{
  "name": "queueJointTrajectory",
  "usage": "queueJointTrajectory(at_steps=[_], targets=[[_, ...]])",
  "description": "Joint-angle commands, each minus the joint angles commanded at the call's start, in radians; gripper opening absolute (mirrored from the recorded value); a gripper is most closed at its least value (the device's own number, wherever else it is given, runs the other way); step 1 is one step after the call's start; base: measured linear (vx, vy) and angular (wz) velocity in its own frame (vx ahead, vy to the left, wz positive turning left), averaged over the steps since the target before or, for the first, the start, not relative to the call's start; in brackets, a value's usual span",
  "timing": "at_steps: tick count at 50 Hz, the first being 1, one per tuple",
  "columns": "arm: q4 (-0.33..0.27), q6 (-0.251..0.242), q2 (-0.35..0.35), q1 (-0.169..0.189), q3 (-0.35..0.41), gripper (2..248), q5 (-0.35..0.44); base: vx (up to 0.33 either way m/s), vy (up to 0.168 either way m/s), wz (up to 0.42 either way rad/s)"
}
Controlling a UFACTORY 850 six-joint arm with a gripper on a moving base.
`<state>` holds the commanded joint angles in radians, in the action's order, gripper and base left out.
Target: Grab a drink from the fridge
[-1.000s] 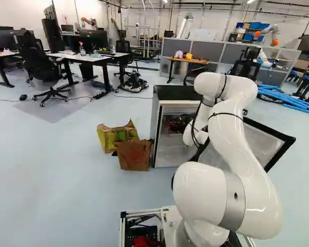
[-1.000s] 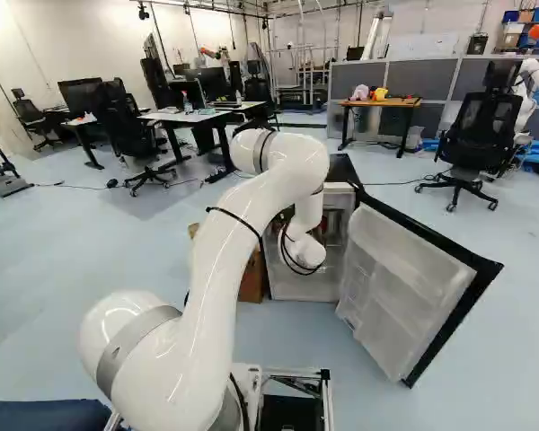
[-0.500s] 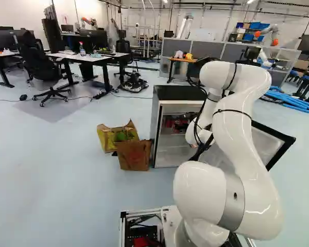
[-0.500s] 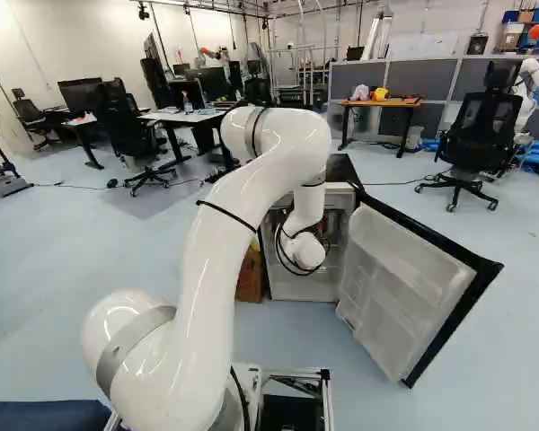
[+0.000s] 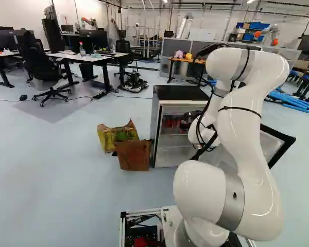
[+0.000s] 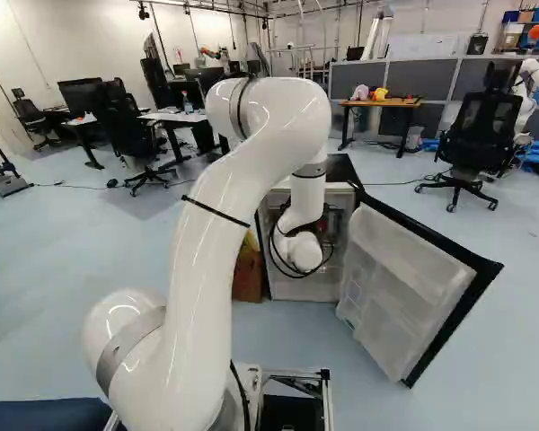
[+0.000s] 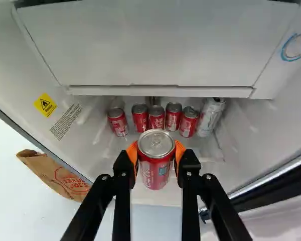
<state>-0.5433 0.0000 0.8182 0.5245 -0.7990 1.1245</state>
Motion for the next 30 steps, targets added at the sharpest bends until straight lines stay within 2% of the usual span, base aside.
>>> queueJointTrajectory(at_steps=[14, 30], targets=[[0.014, 0.000, -0.084, 0.021, 0.089, 94, 0.000, 0.000, 0.000, 0.000], [0.014, 0.000, -0.159, 0.033, 0.149, 94, 0.000, 0.000, 0.000, 0.000]])
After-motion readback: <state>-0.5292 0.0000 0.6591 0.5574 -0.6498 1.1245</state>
